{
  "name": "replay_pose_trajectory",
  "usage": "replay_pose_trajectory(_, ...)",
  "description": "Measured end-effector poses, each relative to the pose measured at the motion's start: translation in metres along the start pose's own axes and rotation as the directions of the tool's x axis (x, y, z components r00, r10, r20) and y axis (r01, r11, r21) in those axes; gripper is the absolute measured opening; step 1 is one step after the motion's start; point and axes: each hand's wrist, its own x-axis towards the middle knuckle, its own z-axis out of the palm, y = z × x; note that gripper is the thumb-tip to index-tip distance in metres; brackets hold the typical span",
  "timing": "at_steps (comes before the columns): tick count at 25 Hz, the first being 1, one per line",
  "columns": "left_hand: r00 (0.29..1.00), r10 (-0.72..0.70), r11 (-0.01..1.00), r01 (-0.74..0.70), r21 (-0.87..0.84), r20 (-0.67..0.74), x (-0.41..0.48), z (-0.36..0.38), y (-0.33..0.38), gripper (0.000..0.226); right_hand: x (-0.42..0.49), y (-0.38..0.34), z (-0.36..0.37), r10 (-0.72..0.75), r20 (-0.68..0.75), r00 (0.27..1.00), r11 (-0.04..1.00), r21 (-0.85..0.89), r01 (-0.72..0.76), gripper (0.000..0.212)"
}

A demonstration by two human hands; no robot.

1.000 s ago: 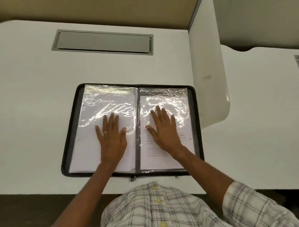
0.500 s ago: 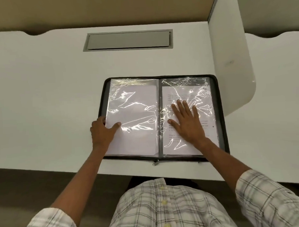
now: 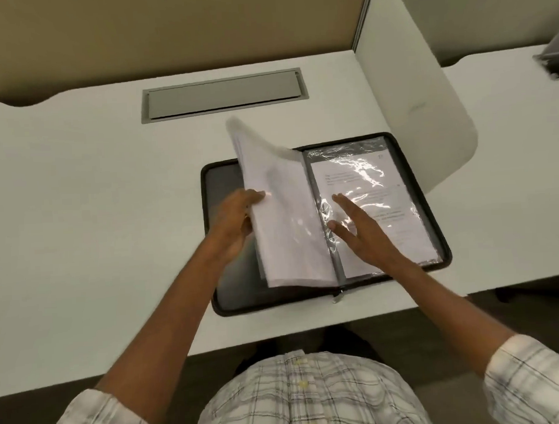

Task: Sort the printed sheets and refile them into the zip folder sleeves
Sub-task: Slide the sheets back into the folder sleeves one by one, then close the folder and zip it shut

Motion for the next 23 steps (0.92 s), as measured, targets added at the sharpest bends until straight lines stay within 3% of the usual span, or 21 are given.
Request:
replay_pose_trajectory(2, 0.986, 0.046, 0.999, -0.044, -0.015, 0.16, 0.0, 0.035, 0.013, 0.024, -0.031, -0.034, 0.002, 0.129, -0.004, 0.992, 0.909, 0.401, -0.116, 0.066)
replay_pose_trajectory(4, 0.954, 0.075, 0.997, -0.077, -0.005, 0.29, -0.004, 0.077, 0.018, 0.022, -0.056, -0.051, -0.003, 0.212, -0.006, 0.977, 0.738, 0.656, -0.156, 0.075)
replay_pose_trajectory(7, 0.9, 0.087, 0.99, -0.126, 0.064, 0.427, -0.001, 0.122, -0.001, 0.034, -0.085, -0.053, -0.014, 0.312, -0.079, 0.947, 0.603, 0.787, -0.133, 0.061)
replay_pose_trajectory(9, 0.888, 0.121, 0.934, -0.253, 0.251, 0.444, 0.003, 0.125, -0.023, 0.036, -0.096, -0.041, -0.023, 0.41, -0.156, 0.899, 0.574, 0.81, -0.121, 0.046)
replay_pose_trajectory(11, 0.881, 0.241, 0.704, -0.447, 0.552, 0.407, 0.006, 0.103, -0.056, 0.032, -0.101, -0.02, -0.034, 0.5, -0.2, 0.843, 0.55, 0.825, -0.131, 0.047)
replay_pose_trajectory(12, 0.878, 0.326, 0.537, -0.477, 0.696, 0.35, 0.005, 0.082, -0.075, 0.029, -0.102, -0.01, -0.038, 0.536, -0.225, 0.813, 0.569, 0.809, -0.151, 0.05)
replay_pose_trajectory(13, 0.866, 0.419, 0.383, -0.441, 0.812, 0.273, 0.003, 0.055, -0.094, 0.026, -0.105, 0.002, -0.04, 0.537, -0.288, 0.793, 0.664, 0.725, -0.186, 0.052)
replay_pose_trajectory(15, 0.809, 0.573, 0.199, -0.29, 0.936, 0.129, -0.006, -0.006, -0.126, 0.025, -0.111, 0.032, -0.039, 0.379, -0.444, 0.812, 0.92, 0.275, -0.278, 0.058)
replay_pose_trajectory(16, 0.79, 0.61, 0.18, -0.213, 0.96, 0.061, -0.012, -0.032, -0.136, 0.026, -0.113, 0.047, -0.036, 0.271, -0.464, 0.843, 0.95, -0.012, -0.312, 0.067)
replay_pose_trajectory(18, 0.788, 0.607, 0.273, -0.085, 0.958, -0.103, -0.026, -0.068, -0.146, 0.026, -0.108, 0.077, -0.03, 0.186, -0.465, 0.866, 0.854, -0.359, -0.377, 0.071)
replay_pose_trajectory(20, 0.808, 0.534, 0.431, -0.004, 0.903, -0.251, -0.036, -0.082, -0.145, 0.032, -0.1, 0.091, -0.029, 0.272, -0.433, 0.86, 0.84, -0.33, -0.432, 0.067)
replay_pose_trajectory(23, 0.821, 0.5, 0.524, -0.036, 0.851, -0.274, -0.032, -0.09, -0.144, 0.038, -0.091, 0.097, -0.027, 0.322, -0.392, 0.862, 0.869, -0.238, -0.433, 0.066)
